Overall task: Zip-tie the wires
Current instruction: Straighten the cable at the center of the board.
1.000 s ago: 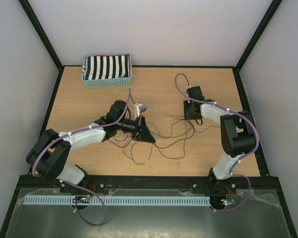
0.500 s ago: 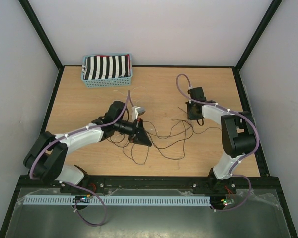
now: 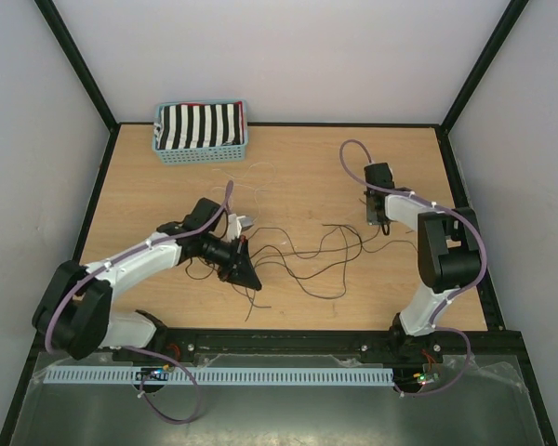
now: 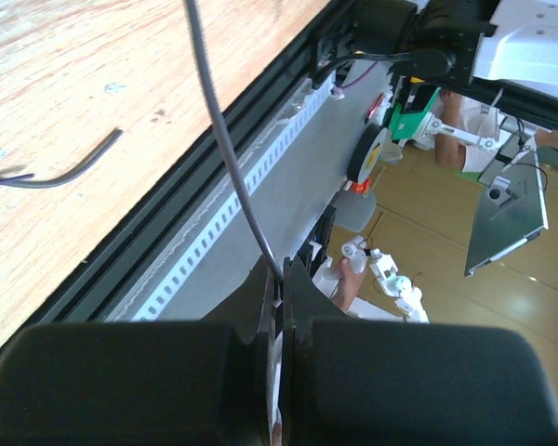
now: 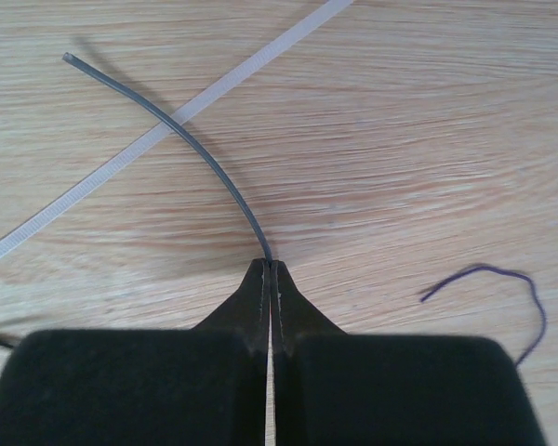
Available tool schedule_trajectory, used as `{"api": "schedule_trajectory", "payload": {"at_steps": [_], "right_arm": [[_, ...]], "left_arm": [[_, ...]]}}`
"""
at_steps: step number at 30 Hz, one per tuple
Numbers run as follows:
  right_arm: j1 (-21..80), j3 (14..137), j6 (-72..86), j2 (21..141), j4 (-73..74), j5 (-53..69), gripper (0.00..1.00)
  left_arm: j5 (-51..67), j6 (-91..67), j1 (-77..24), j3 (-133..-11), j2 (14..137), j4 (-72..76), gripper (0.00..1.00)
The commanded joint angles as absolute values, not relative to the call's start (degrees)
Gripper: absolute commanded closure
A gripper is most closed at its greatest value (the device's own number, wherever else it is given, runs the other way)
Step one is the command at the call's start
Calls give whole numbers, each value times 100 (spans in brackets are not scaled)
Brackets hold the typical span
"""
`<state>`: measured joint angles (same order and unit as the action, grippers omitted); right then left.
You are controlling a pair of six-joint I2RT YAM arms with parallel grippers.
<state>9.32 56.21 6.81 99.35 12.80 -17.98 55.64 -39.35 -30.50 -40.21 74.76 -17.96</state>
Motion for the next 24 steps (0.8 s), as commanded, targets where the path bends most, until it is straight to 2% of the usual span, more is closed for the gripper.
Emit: {"api": "schedule_trajectory", "payload": {"at_steps": [1, 4, 9, 17, 24], "right_arm": [[756, 5810, 598, 10097, 1529, -2530, 100], [723, 5830, 594, 10117, 1527, -2501, 100], [719, 5769, 648, 10073, 1460, -2210, 100], [716, 5636, 688, 10054, 1378, -2013, 100], [712, 5487, 689, 9962, 1257, -1840, 100]], "left_arm": [[5597, -3398, -3000, -4169, 7892, -2311, 100], [5486, -2841, -2992, -4491, 8220, -2901, 100], [3968, -1961, -2982, -5227, 8313, -4387, 100], [2146, -1573, -3014, -5574, 8535, -5274, 100], [672, -1532, -3035, -5860, 8603, -5358, 100]]}}
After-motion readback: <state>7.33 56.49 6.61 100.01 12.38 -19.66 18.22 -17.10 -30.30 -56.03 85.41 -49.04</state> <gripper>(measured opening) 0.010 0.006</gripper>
